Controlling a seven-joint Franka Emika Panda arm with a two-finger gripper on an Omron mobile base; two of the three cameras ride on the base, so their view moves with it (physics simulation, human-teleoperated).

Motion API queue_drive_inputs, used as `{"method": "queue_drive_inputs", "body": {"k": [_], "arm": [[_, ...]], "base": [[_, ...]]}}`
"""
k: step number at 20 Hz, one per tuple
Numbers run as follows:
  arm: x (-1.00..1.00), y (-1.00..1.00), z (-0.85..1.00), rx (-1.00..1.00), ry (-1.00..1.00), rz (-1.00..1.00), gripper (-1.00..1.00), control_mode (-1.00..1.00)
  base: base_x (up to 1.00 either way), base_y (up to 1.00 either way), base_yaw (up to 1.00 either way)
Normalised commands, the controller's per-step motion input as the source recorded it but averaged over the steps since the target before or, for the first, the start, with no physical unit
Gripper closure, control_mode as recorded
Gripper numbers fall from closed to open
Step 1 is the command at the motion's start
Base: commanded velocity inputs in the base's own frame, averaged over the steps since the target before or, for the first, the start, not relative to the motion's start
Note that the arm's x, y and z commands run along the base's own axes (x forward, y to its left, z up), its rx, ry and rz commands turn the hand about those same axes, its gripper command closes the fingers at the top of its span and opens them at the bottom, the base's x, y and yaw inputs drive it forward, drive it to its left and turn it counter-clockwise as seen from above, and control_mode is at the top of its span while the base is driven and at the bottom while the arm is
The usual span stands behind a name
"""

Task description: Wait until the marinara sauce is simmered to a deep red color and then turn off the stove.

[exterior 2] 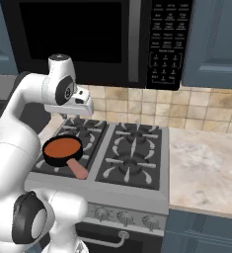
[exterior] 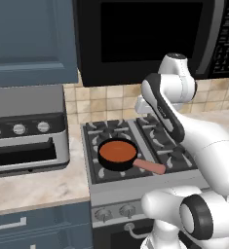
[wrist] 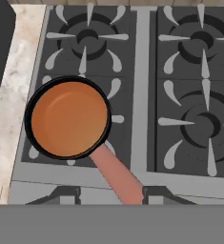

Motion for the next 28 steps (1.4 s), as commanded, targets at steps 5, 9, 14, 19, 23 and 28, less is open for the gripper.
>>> {"method": "queue_drive_inputs", "body": {"k": [5,9,14,19,23,28], "arm": [[0.00,0.00,0.00,0.00,0.00,0.00,-1.00,1.00],[0.00,0.00,0.00,0.00,0.00,0.00,-1.00,1.00],[0.00,0.00,0.00,0.00,0.00,0.00,-1.00,1.00],[0.00,0.00,0.00,0.00,0.00,0.00,-1.00,1.00],[0.00,0.00,0.00,0.00,0.00,0.00,-1.00,1.00],[0.00,0.00,0.00,0.00,0.00,0.00,-1.00,1.00]], "base": [[0.00,-0.06,0.00],[-0.09,-0.33,0.00],[-0.24,-0.38,-0.02],[-0.39,-0.38,-0.06],[-0.45,-0.31,-0.08],[-0.23,-0.38,-0.04]]}}
